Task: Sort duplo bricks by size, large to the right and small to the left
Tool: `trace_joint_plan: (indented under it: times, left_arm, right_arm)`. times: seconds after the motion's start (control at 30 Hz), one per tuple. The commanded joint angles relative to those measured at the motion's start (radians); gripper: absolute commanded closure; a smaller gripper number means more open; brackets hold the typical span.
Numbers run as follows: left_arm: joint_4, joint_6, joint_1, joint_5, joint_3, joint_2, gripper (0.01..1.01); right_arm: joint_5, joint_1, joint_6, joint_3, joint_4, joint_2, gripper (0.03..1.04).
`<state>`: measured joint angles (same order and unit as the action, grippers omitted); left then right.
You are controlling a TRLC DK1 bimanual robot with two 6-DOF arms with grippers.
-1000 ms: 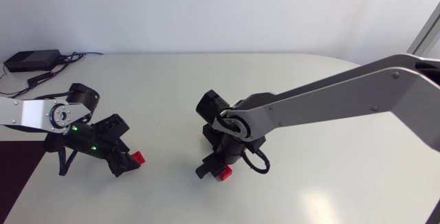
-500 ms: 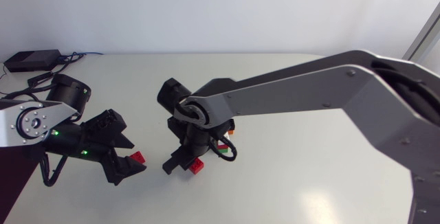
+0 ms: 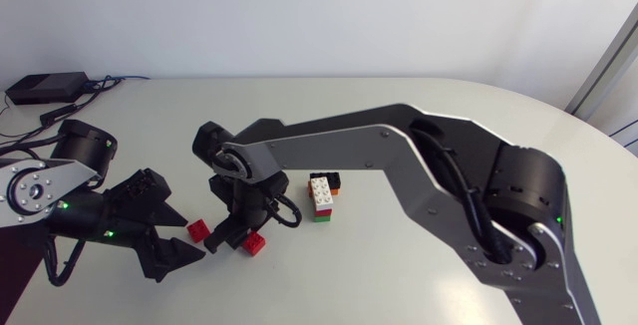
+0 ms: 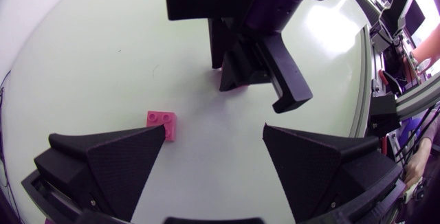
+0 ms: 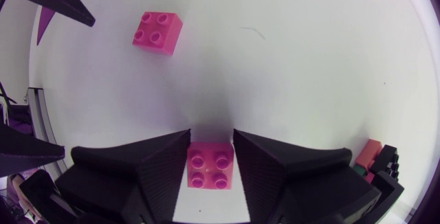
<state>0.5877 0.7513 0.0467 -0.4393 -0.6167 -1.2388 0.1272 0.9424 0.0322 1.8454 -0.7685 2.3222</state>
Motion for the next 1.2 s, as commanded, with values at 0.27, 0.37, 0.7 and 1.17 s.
trace_joint_plan:
  times: [0.27, 0.37, 0.7, 1.17]
  left_arm:
    - [-0.055, -0.044, 0.136, -0.024, -0.031, -0.157, 0.043]
    - [-0.101, -0.089, 0.197, -0.022, -0.055, -0.223, 0.043]
    - [-0.167, -0.178, 0.288, -0.006, -0.169, -0.413, 0.089]
    - [-0.198, -0.257, 0.324, 0.008, -0.236, -0.594, 0.887]
  right_arm:
    - [0.006, -0.071, 0.051, -0.084, 0.029, -0.124, 0.07]
    - [-0.032, -0.117, 0.078, -0.126, 0.048, -0.187, 0.07]
    - [-0.118, -0.232, 0.137, -0.19, 0.055, -0.314, 0.07]
    - [-0.213, -0.231, 0.242, -0.262, 0.005, -0.305, 0.1]
